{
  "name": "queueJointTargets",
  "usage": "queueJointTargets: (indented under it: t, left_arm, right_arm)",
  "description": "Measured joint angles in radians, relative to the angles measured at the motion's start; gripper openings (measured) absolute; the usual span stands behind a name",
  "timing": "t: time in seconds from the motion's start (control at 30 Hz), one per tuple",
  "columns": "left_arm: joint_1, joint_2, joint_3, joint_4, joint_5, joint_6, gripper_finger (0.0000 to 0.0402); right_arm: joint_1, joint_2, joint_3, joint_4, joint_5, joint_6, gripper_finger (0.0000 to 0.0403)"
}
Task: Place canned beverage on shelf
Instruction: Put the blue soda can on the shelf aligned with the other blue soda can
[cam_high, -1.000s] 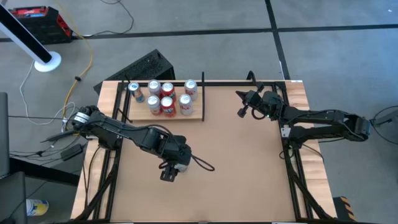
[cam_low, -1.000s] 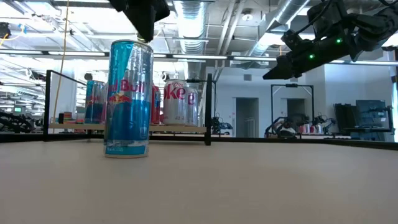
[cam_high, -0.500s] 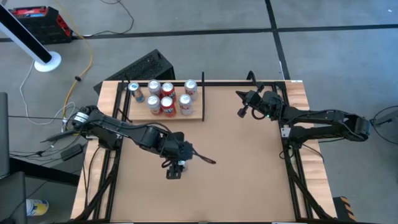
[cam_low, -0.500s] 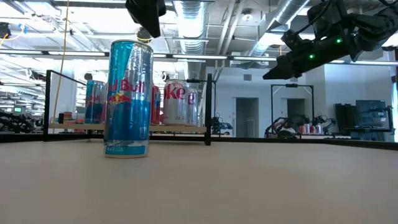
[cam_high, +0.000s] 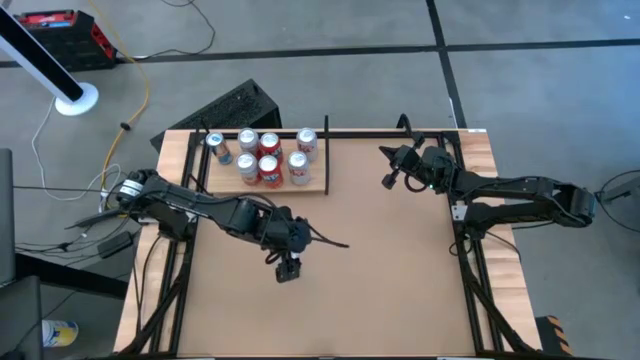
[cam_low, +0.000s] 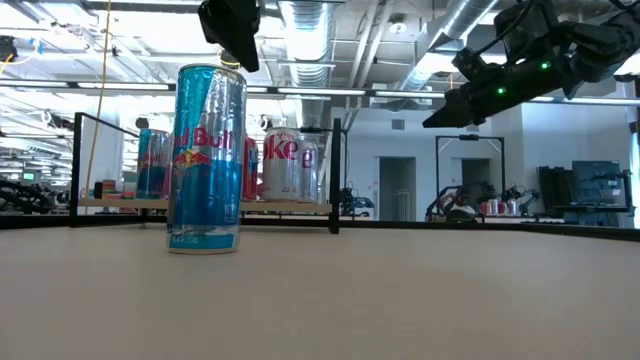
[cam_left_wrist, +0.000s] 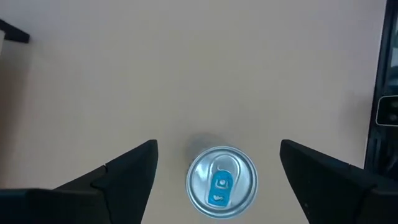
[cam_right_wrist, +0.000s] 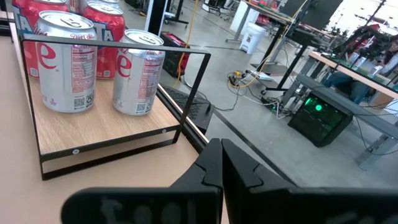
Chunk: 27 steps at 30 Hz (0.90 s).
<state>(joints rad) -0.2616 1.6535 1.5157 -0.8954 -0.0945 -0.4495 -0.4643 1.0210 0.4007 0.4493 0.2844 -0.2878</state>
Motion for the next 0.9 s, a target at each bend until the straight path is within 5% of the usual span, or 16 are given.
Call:
queueJointTargets:
  t: [0.9]
  left_arm:
    - [-0.017,0.001,-0.097,0.04,0.047,-0.031,0.0324]
  right_arm:
    - [0.0,0.0,0.0,0.0,0.0,0.0,0.0021]
